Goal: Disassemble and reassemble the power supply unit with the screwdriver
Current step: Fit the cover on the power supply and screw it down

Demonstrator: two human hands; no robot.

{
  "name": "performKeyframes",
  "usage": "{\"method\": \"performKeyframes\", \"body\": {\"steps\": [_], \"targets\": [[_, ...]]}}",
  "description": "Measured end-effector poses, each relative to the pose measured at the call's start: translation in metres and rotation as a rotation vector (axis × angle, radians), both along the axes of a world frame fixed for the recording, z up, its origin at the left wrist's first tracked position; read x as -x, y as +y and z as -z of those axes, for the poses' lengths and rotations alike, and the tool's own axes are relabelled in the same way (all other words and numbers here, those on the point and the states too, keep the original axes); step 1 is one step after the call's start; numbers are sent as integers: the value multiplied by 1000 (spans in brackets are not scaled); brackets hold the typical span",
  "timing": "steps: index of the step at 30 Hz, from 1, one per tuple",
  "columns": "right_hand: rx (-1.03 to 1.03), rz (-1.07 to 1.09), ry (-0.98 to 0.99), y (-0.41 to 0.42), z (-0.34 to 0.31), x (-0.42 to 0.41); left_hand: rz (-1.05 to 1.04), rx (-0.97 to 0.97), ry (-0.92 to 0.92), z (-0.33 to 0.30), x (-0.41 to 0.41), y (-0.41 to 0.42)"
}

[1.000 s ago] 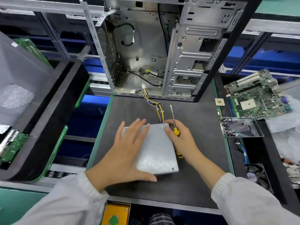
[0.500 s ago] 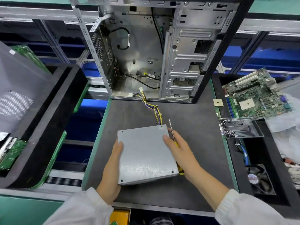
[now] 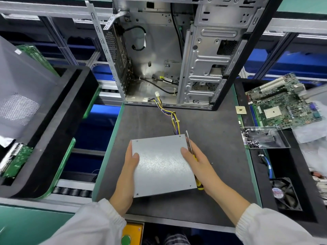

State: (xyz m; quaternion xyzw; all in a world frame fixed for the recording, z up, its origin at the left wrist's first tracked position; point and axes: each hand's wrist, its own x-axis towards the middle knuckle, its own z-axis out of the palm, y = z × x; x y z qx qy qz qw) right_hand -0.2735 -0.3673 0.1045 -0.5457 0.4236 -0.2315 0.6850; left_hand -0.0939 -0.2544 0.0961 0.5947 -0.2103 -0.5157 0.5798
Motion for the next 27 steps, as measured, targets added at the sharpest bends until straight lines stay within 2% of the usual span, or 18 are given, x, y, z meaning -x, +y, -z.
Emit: {"method": "performKeyframes", "body": {"steps": [3, 10, 16, 19, 23, 27], "targets": [[26, -12, 19, -7, 0, -3, -5, -9, -1, -1, -5, -5], [90, 17, 115, -13, -9, -10, -116, -101, 129, -9, -1, -11], [-136, -28, 126, -16, -15, -2, -72, -172, 89, -13, -7, -7], [-232, -6, 129, -15, -12, 7, 7, -273, 49, -12, -15, -1], [-358, -78, 270, -15, -9, 15, 161, -340, -61, -16, -35, 0], [-460, -167, 229, -27, -14, 14, 393, -421, -154, -23, -53, -10]]}}
